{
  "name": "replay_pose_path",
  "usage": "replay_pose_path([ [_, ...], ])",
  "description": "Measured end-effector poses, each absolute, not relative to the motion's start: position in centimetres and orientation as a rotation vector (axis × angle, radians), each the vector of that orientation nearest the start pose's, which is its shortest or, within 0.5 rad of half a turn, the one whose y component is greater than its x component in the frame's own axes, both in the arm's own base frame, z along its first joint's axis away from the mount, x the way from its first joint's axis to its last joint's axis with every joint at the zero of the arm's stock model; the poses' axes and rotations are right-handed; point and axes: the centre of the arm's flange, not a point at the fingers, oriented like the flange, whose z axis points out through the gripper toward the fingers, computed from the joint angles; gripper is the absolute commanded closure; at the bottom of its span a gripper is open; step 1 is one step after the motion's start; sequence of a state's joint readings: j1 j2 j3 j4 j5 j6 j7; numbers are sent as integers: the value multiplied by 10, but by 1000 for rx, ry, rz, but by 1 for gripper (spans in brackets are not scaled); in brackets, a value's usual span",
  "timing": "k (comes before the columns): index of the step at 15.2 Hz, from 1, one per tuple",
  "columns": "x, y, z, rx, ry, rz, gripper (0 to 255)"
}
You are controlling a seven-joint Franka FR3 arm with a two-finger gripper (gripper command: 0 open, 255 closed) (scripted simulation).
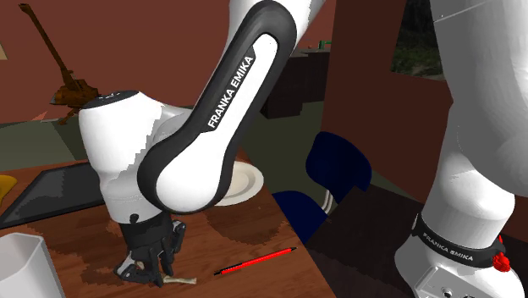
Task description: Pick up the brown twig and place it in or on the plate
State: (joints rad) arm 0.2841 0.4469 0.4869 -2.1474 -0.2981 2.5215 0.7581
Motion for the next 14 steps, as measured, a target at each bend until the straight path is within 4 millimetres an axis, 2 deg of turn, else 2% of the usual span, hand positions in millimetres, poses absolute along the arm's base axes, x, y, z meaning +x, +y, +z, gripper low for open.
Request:
replay_pose_path([
  [12,405,399,275,-3099,-339,36,255],
  [14,411,385,277,-3099,-339,36,255],
])
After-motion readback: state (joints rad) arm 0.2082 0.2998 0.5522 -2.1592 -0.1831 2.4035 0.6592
